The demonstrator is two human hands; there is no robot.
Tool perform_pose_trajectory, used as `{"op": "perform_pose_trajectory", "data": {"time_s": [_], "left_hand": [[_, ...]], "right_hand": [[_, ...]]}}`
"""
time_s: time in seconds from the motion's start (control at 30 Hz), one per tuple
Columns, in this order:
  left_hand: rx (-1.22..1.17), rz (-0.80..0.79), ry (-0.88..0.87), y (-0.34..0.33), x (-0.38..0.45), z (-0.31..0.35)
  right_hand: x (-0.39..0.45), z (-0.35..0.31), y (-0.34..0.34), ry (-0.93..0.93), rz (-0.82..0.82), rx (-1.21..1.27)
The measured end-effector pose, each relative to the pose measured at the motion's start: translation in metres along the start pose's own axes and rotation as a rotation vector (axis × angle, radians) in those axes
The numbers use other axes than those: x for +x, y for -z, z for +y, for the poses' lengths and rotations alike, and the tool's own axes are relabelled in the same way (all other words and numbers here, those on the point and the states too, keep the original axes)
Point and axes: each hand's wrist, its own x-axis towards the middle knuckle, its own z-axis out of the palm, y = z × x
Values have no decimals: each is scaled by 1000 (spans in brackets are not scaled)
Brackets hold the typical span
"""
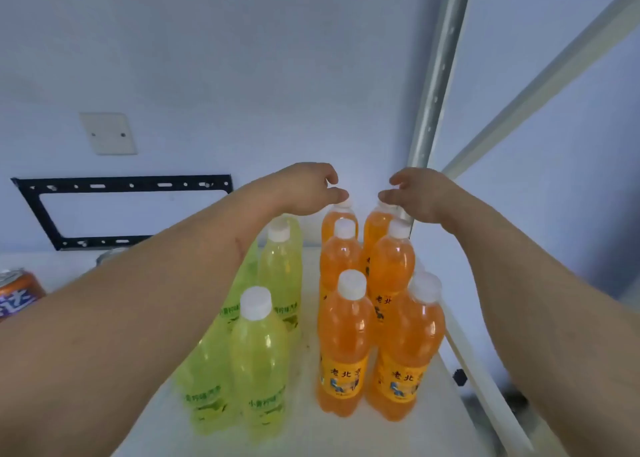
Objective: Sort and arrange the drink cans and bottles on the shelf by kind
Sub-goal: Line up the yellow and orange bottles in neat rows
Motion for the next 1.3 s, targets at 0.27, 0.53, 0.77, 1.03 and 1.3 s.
{"op": "perform_pose_trajectory", "data": {"time_s": [0.27, 0.53, 0.77, 1.03, 1.3], "left_hand": [[176, -189, -40, -16, 48, -1], [288, -160, -117, -19, 61, -2], [309, -115, -75, -16, 47, 2], [302, -272, -197, -8, -20, 25], [328, -176, -191, -14, -23, 16]], "right_hand": [[36, 14, -24, -7, -46, -47], [46, 18, -21, -1, -9, -162], [26, 21, -18, -13, 53, -33], [-32, 25, -16, 39, -84, -46], [-30, 28, -26, 42, 4, -49]]}}
